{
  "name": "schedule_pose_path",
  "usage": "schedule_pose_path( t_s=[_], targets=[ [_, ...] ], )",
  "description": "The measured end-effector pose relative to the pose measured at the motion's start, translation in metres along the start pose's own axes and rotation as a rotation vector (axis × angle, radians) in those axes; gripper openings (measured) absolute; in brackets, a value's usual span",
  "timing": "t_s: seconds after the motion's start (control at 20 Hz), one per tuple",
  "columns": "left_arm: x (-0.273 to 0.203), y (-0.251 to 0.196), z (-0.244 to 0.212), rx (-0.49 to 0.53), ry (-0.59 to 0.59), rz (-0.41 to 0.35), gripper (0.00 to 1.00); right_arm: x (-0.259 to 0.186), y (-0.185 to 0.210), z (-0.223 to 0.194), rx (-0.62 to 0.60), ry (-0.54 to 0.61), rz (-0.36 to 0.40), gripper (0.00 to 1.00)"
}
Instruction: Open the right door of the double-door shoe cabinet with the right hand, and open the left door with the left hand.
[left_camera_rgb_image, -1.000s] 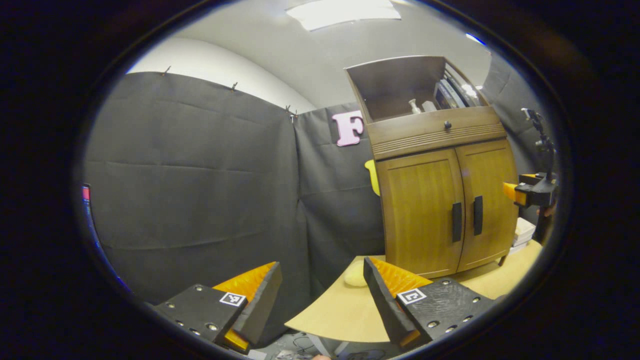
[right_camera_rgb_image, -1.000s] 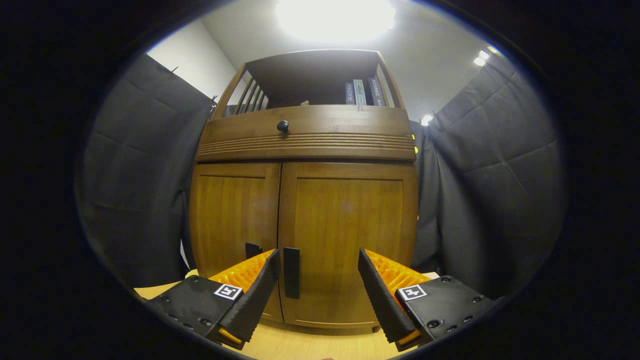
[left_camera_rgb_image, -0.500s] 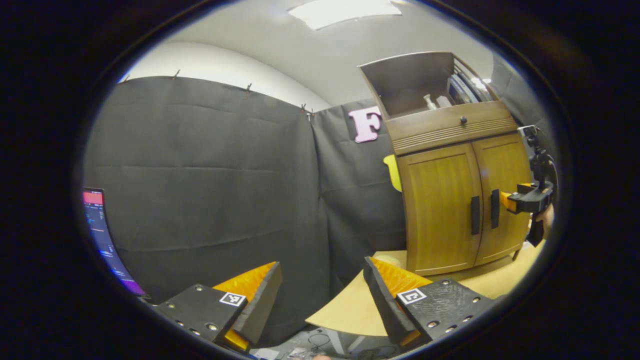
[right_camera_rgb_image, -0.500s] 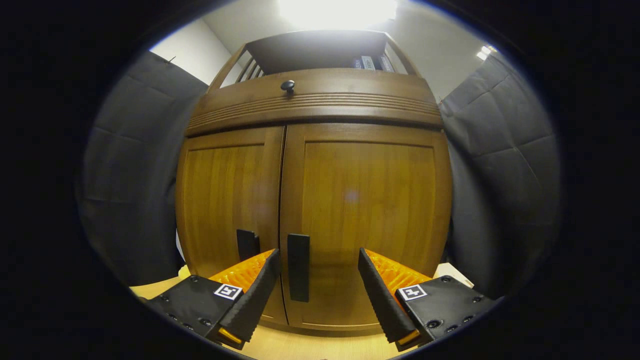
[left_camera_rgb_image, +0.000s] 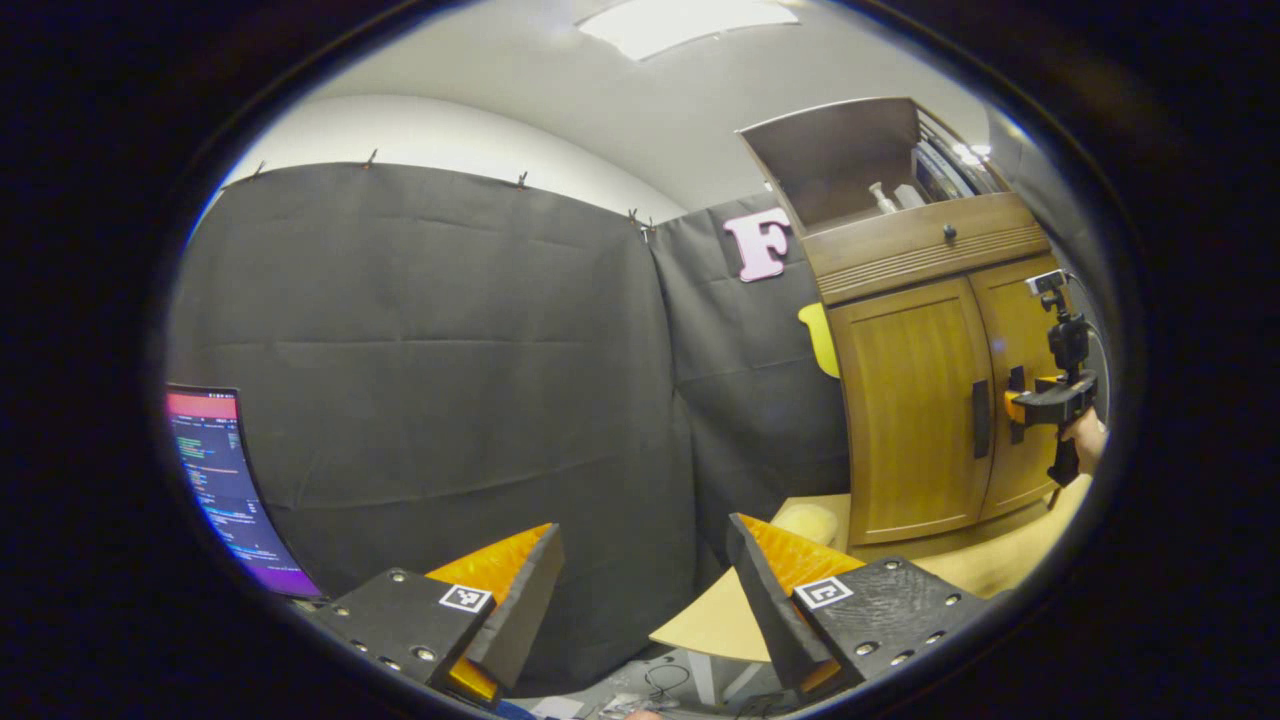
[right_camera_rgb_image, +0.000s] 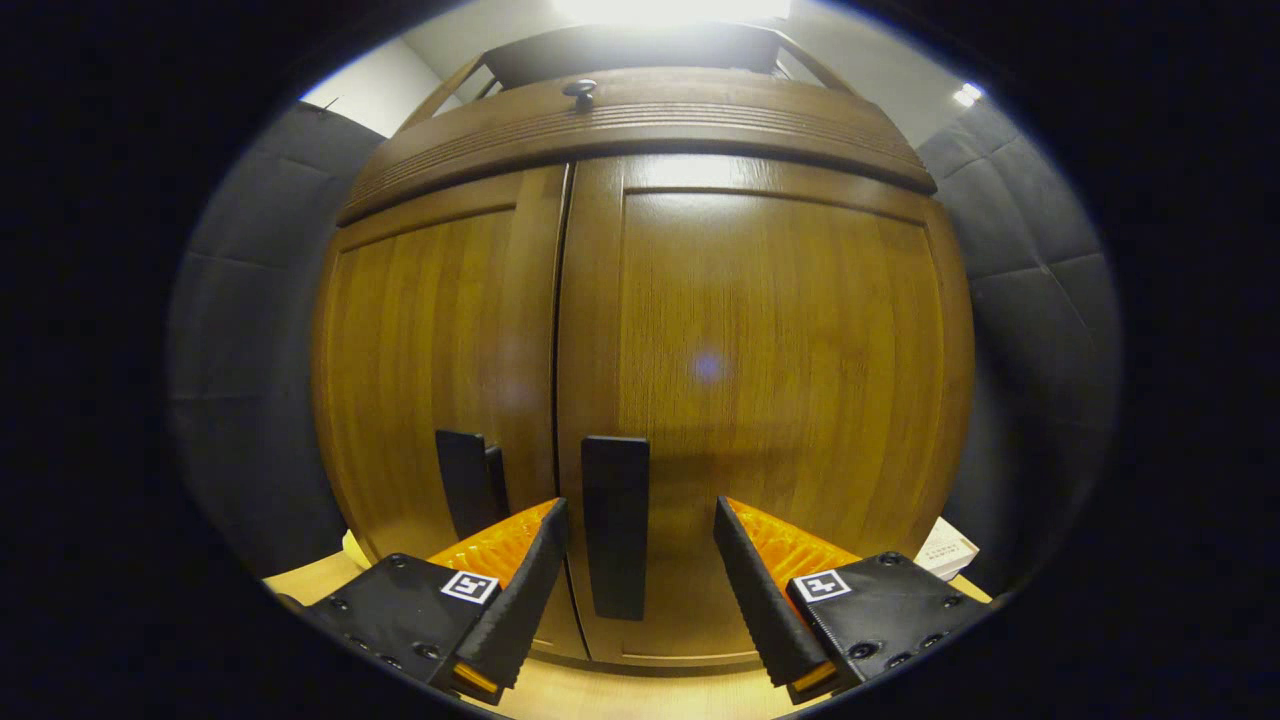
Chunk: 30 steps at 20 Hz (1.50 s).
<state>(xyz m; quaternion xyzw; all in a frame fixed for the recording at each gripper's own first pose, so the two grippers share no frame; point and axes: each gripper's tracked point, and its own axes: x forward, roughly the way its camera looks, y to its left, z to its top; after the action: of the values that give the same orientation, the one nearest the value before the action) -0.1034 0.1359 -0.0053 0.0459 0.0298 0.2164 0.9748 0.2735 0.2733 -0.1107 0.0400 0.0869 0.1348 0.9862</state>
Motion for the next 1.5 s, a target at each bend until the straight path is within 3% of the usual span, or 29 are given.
schedule_pose_path(
  t_s=[0.15,0.25,0.35,0.5,0.55,0.6,0.75,1.0,1.5],
  targets=[
    [-0.003,0.008,0.004,0.006,-0.003,0.02,0.96,0.015,0.002,-0.014,0.026,0.048,-0.002,0.87],
    [-0.003,0.012,0.003,0.006,-0.002,0.026,0.96,0.02,0.008,-0.021,0.031,0.068,0.008,0.75],
    [-0.004,0.011,0.0,0.007,0.001,0.027,0.96,0.018,0.009,-0.022,0.032,0.07,0.009,0.75],
    [-0.003,0.011,-0.001,0.009,-0.004,0.021,0.96,0.019,0.01,-0.023,0.036,0.076,0.005,0.44],
    [-0.003,0.011,0.0,0.012,-0.007,0.018,0.96,0.019,0.012,-0.025,0.045,0.083,0.006,0.43],
    [-0.003,0.011,0.0,0.013,-0.011,0.015,0.96,0.018,0.014,-0.023,0.05,0.087,0.004,0.3],
    [-0.001,0.009,0.001,0.011,-0.019,-0.002,0.96,0.019,0.014,-0.027,0.058,0.104,0.014,0.19],
    [0.001,0.003,0.002,-0.004,-0.027,-0.037,0.96,0.012,0.016,-0.023,0.051,0.106,0.054,0.17],
    [0.004,-0.012,0.007,-0.023,-0.056,-0.162,0.96,-0.041,0.006,-0.029,0.042,0.104,0.111,0.18]
  ],
)
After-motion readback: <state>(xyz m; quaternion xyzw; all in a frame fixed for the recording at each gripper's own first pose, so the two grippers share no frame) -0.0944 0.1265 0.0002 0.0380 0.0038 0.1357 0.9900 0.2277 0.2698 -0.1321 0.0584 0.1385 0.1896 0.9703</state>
